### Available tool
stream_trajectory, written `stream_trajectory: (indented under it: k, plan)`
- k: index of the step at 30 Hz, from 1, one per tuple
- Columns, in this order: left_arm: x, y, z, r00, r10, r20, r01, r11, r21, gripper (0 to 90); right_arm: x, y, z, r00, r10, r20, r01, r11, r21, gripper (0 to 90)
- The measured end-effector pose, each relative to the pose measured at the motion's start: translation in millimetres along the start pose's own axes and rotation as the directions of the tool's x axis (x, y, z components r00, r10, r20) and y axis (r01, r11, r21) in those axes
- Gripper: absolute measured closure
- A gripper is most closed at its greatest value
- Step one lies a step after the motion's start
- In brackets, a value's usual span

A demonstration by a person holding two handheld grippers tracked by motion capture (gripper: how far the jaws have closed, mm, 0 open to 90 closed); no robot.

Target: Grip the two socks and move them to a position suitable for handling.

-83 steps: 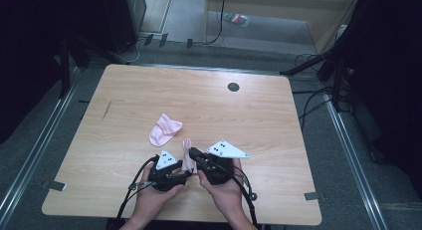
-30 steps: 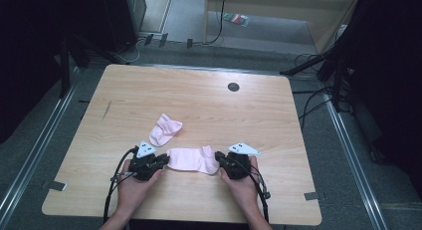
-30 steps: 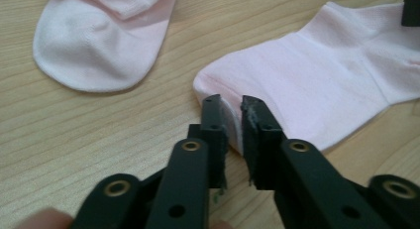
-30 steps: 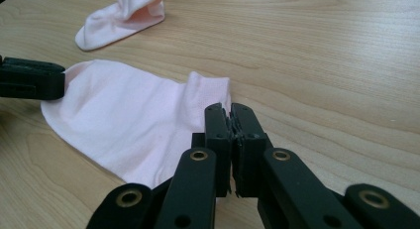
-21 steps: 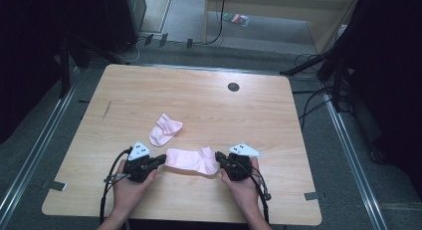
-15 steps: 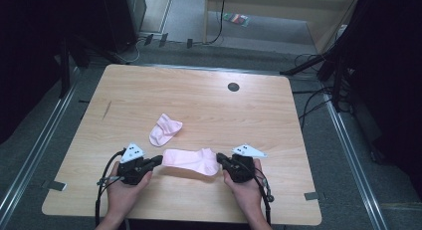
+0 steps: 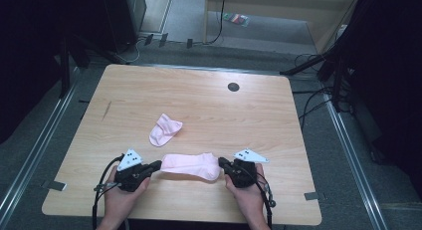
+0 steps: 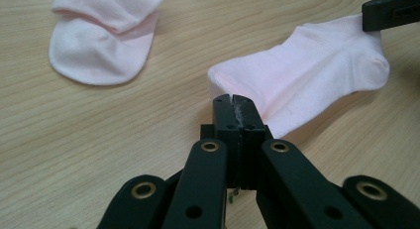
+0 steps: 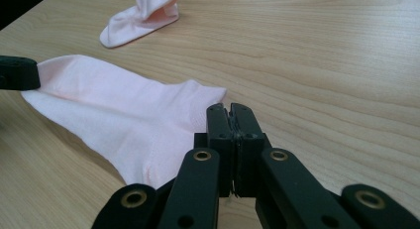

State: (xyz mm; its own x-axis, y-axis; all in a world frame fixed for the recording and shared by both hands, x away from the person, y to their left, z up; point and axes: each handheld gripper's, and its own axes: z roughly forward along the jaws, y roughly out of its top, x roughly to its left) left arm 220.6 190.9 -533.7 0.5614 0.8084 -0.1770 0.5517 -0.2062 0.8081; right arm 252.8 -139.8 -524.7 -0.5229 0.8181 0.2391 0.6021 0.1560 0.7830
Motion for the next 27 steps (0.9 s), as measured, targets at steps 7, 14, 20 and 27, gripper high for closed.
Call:
stream_trajectory:
  k: [7,14,20,27]
  plan:
    - [-1.1,-1.8,2.2,1.0,0.005,0.001,-0.005,1.0,0.008,90.0,1.5,-0.7,5.1,0.9999,-0.017,-0.001,0.017,1.0,0.004,89.3]
    - [-1.0,-2.9,0.6,0.9998,0.013,-0.014,-0.013,0.9998,0.017,90.0,2.8,-2.4,9.8,0.9995,-0.028,0.012,0.027,1.0,0.014,89.3]
    - [0.3,-3.7,-3.1,0.9997,0.006,-0.026,-0.006,0.9997,0.025,90.0,-3.2,-3.6,7.0,0.9987,-0.015,0.049,0.014,1.0,0.019,89.4]
    - [-5.7,-6.5,-1.2,0.9995,0.033,-0.002,-0.033,0.9989,0.033,90.0,1.7,-6.5,9.1,0.9995,-0.03,0.006,0.03,0.999,0.031,89.2]
